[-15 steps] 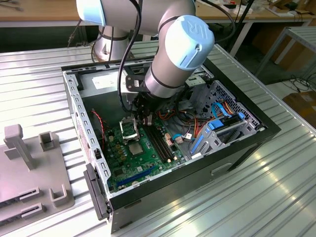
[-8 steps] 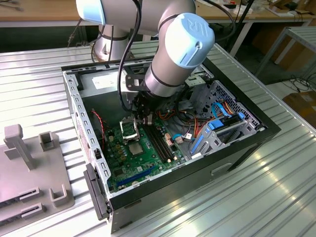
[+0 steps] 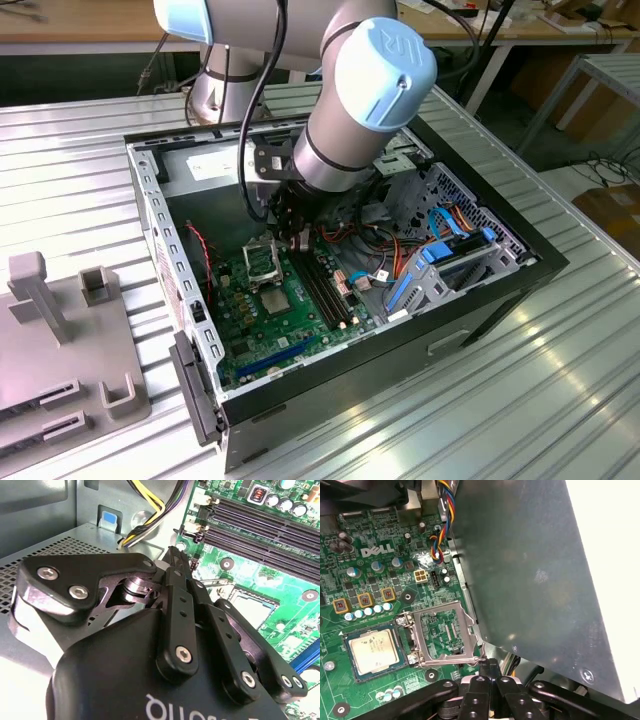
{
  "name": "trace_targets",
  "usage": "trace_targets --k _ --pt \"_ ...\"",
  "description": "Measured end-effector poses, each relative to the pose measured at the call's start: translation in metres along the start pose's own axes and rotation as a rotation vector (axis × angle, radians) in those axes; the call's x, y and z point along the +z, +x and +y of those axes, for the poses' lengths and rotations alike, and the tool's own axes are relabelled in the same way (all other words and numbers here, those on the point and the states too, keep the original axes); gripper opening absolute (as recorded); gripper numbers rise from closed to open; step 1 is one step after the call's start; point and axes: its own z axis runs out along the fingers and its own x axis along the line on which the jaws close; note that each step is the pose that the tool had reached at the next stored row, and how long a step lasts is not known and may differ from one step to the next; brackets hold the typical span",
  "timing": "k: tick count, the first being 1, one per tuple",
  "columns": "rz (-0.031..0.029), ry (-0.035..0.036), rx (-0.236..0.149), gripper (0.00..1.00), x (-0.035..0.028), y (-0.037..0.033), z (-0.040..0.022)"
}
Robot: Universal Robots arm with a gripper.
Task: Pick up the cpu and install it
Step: 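Install the first cpu locking lever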
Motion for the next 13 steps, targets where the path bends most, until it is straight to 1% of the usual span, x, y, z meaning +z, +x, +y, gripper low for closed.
trace_targets --k 7,13 --pt "0.0036 0.0006 -0.001 0.11 -0.0033 -0.0007 0.0008" --pt "0.0081 0.0013 -0.003 0.11 -0.0058 -0.0010 0.0018"
